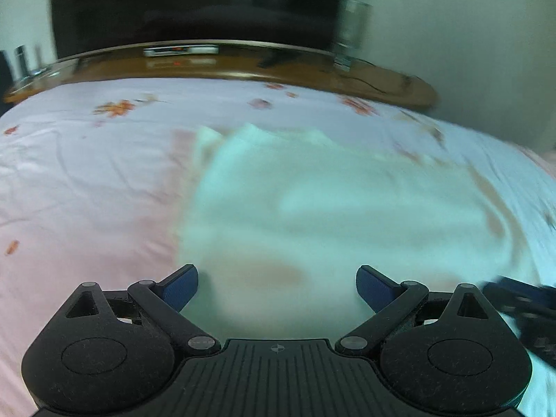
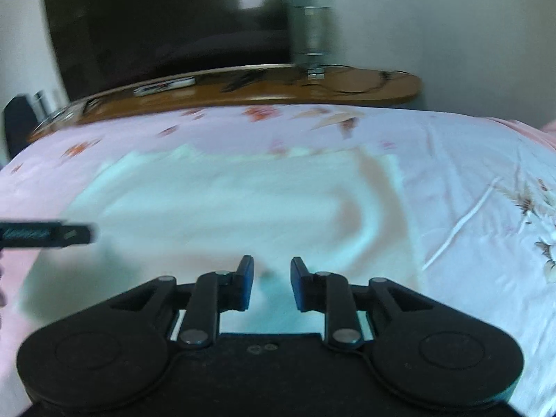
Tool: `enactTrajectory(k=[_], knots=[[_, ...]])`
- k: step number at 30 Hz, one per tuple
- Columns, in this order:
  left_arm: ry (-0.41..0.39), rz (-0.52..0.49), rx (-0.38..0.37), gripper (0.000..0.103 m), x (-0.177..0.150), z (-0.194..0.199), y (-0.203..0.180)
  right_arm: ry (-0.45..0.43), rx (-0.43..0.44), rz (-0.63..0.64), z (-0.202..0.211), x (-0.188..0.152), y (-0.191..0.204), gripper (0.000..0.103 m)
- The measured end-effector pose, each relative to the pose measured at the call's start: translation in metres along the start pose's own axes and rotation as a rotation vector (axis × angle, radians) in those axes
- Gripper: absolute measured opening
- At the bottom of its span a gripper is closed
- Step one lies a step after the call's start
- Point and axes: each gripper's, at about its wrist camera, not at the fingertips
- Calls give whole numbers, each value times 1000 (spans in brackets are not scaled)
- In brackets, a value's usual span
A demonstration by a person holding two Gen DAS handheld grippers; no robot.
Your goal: Fold small clothes
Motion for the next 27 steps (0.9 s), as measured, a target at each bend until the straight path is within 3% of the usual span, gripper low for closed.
enactTrajectory(k=[5,12,27], knots=[[28,-24,-14,97,-23,3,-14,38,44,-56,7,-17,15,23],[8,-109,32,97,-40,-1,-22,72,-18,-31,5,-31,21,30],[18,-133,42,97,-43,7,-11,67,-149,-80,14,-39,-30,29]])
Point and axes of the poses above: each gripper's, at about its wrist camera, not at the fingertips, and z roughly against the way its jaws point, y to its left, x to its top, and after that the axes turned 4 degrees about y, right-handed
